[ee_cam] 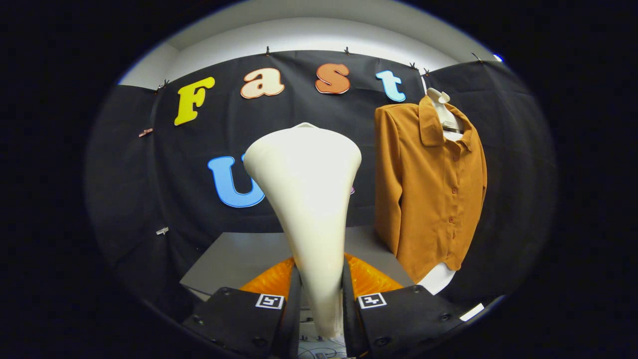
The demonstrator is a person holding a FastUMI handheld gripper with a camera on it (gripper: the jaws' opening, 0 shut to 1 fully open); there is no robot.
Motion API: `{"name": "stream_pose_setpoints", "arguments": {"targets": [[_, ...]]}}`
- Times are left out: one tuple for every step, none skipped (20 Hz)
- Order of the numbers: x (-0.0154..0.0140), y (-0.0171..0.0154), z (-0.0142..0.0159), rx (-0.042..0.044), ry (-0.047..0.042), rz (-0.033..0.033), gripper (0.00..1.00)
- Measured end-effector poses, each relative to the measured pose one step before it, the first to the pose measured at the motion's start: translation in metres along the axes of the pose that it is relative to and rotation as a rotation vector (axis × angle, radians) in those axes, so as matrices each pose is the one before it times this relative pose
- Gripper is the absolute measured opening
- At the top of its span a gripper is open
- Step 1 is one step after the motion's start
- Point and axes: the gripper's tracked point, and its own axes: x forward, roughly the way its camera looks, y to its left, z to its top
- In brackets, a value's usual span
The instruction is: Iron the clothes twice with a garment steamer, once on the left side and once on the right side.
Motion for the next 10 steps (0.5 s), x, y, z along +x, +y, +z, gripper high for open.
{"name": "stream_pose_setpoints", "arguments": {"targets": [[-0.00097, 0.00401, 0.00231, -0.00557, -0.00738, 0.00423, 0.39], [-0.00162, 0.00324, 0.00177, -0.00380, -0.00743, 0.00136, 0.39], [-0.00104, 0.00160, 0.00205, -0.00002, -0.00785, -0.00121, 0.39], [-0.00178, 0.00176, 0.00065, 0.00150, -0.00432, -0.00281, 0.39], [-0.00227, 0.00139, 0.00037, 0.00173, -0.00405, -0.00091, 0.39], [-0.00150, 0.00152, 0.00111, 0.00184, -0.00464, -0.00101, 0.39], [-0.00161, 0.00074, 0.00118, 0.00074, -0.00487, -0.00233, 0.39], [-0.00049, 0.00011, 0.00136, -0.00230, -0.00334, -0.00284, 0.39], [-0.00099, 0.00021, 0.00097, -0.00078, -0.00512, -0.00115, 0.39], [-0.00125, 0.00060, 0.00067, 0.00048, -0.00213, -0.00046, 0.39]]}}
